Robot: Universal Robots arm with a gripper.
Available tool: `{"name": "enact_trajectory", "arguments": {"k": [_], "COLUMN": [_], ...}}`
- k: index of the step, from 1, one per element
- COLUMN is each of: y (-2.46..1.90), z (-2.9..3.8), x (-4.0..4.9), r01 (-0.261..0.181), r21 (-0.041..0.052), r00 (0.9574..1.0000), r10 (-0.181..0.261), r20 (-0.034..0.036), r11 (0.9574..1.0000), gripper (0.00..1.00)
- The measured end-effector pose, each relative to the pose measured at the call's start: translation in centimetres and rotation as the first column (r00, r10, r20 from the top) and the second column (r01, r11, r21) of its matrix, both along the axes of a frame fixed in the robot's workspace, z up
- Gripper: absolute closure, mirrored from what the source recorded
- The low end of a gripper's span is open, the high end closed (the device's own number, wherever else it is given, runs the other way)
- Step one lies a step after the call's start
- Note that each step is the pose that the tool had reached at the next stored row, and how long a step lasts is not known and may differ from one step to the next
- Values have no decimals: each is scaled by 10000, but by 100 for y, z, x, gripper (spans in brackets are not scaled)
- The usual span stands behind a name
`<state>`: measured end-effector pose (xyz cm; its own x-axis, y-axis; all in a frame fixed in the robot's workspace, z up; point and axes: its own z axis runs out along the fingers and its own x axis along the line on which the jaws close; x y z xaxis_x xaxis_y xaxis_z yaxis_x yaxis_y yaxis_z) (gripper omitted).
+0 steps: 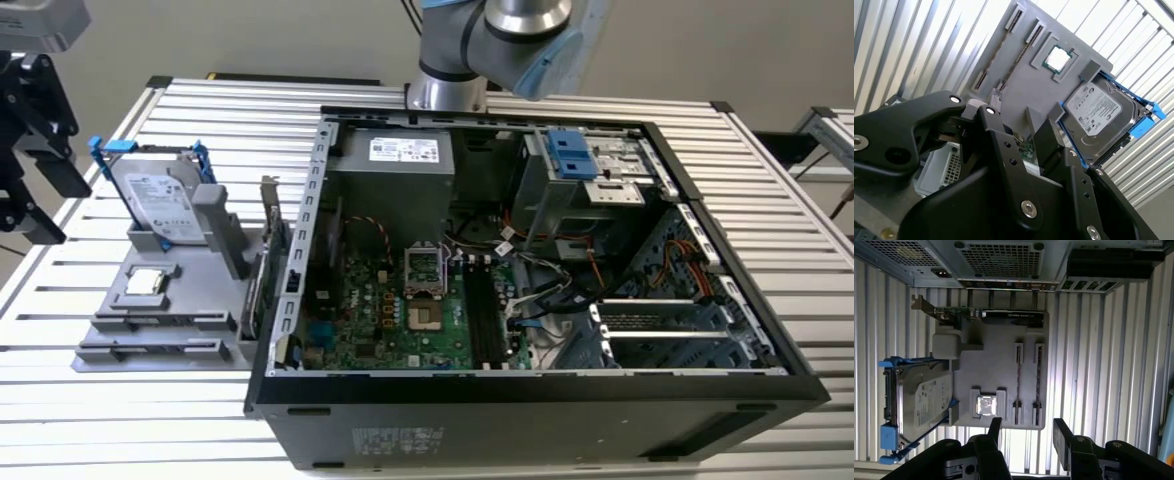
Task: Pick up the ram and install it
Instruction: 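Pick up the ram and move it above insertion slot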
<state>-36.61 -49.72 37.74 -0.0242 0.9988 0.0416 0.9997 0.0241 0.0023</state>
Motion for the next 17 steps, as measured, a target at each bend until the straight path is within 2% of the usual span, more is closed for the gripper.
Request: {"name": "enact_trajectory", "arguments": {"k": [17], "y": [0], "z": [-108], "x": [0], "r01": [0], "r21": [-1], "r00": [10000], "r10": [0], "r20": [3], "r11": [10000], "gripper": [0]}}
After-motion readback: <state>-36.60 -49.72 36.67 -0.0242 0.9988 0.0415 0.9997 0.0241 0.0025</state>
